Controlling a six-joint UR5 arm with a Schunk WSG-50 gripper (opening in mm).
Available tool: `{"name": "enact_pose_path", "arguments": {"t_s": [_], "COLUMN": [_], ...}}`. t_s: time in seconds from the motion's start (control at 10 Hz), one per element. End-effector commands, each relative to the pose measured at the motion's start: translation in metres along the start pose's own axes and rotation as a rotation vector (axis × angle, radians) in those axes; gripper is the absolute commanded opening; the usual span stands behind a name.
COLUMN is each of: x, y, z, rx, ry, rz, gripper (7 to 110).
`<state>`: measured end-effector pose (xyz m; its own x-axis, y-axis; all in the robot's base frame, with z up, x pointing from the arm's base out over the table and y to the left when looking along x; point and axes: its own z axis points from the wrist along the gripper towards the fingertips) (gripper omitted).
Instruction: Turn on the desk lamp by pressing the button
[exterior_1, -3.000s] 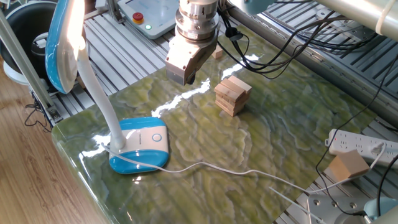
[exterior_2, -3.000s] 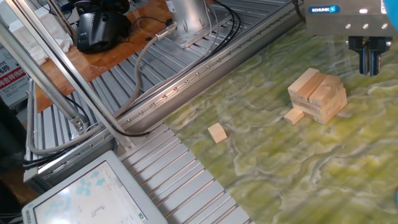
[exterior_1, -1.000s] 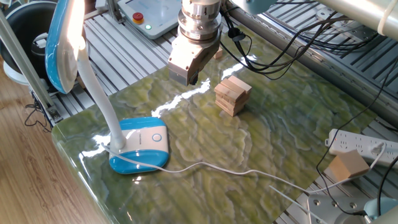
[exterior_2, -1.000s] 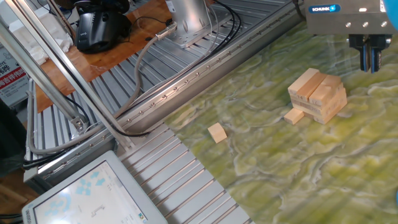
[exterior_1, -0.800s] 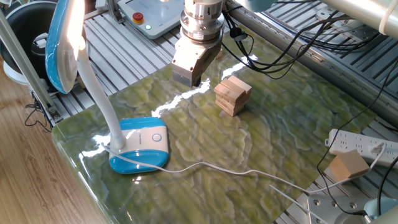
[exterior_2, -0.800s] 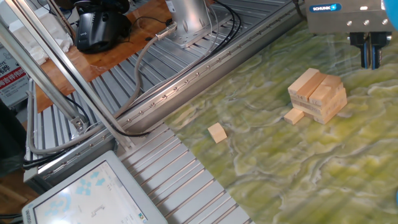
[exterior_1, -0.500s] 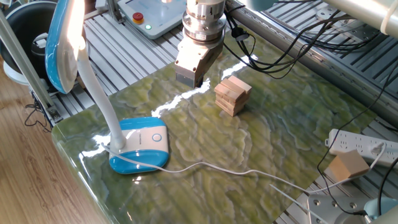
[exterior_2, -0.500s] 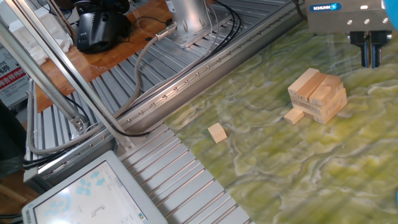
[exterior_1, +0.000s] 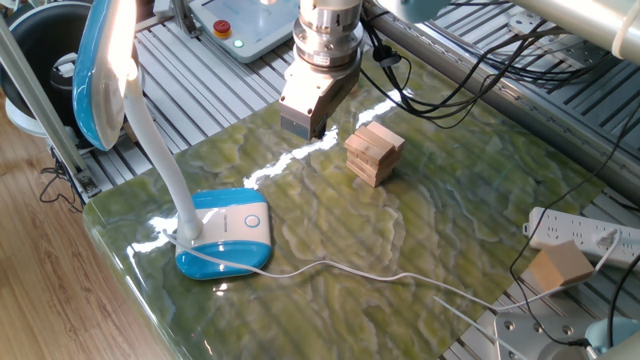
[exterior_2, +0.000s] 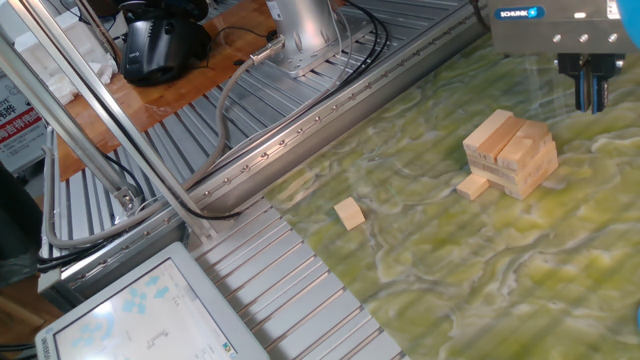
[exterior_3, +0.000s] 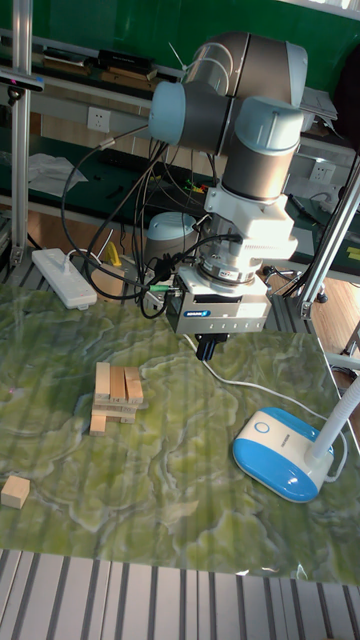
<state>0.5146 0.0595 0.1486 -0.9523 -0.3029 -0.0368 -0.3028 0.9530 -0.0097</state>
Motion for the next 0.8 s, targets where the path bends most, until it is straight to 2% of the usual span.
{"name": "enact_pose_path", "arguments": {"t_s": [0.0,0.7], "x": [0.0002,0.0015], "y": [-0.0006,-0.0046], "z": [-0.0008,0.0003], "rx": [0.002,0.004], "ry": [0.003,-0.012], "rz": [0.021,0.023], "gripper": [7,7]}}
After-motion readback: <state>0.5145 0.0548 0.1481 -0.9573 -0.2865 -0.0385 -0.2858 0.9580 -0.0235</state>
